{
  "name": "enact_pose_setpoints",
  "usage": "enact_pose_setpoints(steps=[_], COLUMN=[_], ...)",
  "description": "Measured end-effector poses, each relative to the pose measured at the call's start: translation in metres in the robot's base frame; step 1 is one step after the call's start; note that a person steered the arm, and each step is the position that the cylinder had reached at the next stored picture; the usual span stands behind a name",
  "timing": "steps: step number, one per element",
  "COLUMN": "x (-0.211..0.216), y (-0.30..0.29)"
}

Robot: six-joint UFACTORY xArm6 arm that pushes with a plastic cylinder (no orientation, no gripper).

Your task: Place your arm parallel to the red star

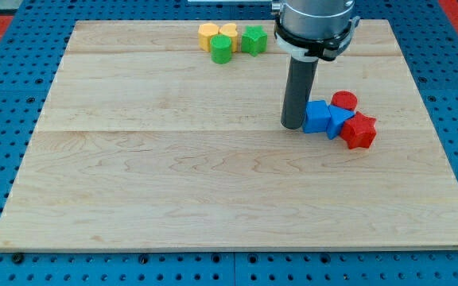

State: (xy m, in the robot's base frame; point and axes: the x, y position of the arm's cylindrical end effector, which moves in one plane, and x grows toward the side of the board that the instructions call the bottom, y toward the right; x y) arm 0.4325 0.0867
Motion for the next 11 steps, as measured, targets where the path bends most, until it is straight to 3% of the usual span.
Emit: enact_pose_setpoints(steps=[5, 7, 9, 10, 11], x=[0.000, 0.003, 0.010, 0.068, 0.077], y=[-0.011, -0.052, -0.056, -0.056, -0.056])
